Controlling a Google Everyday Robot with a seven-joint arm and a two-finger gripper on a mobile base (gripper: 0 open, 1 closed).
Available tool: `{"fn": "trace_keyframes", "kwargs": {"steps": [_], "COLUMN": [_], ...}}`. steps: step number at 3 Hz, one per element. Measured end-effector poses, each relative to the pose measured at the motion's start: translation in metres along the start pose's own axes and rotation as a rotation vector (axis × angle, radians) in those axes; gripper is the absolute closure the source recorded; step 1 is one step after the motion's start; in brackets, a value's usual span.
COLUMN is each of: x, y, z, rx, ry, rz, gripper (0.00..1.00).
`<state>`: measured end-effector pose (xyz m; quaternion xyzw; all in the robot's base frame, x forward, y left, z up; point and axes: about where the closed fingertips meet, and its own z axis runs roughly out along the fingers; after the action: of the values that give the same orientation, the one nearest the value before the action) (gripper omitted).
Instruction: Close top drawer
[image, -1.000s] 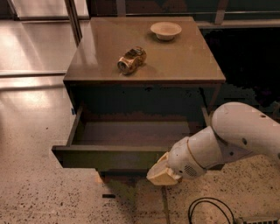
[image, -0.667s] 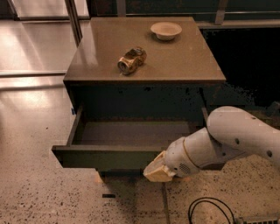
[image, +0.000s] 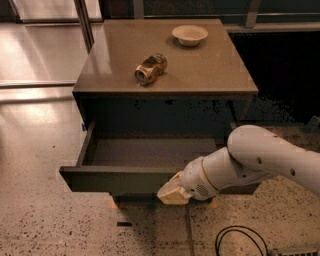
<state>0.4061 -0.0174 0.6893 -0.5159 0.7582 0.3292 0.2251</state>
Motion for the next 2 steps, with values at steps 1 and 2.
{"fn": "trace_keyframes", "kwargs": {"steps": [1, 2], "x": [0.001, 0.000], "y": [0.000, -0.022], "z": [0.002, 0.011], "rx": [0.003, 0.035], "ry": [0.017, 0.048], "rz": [-0.008, -0.031], "gripper": [1.00, 1.00]}}
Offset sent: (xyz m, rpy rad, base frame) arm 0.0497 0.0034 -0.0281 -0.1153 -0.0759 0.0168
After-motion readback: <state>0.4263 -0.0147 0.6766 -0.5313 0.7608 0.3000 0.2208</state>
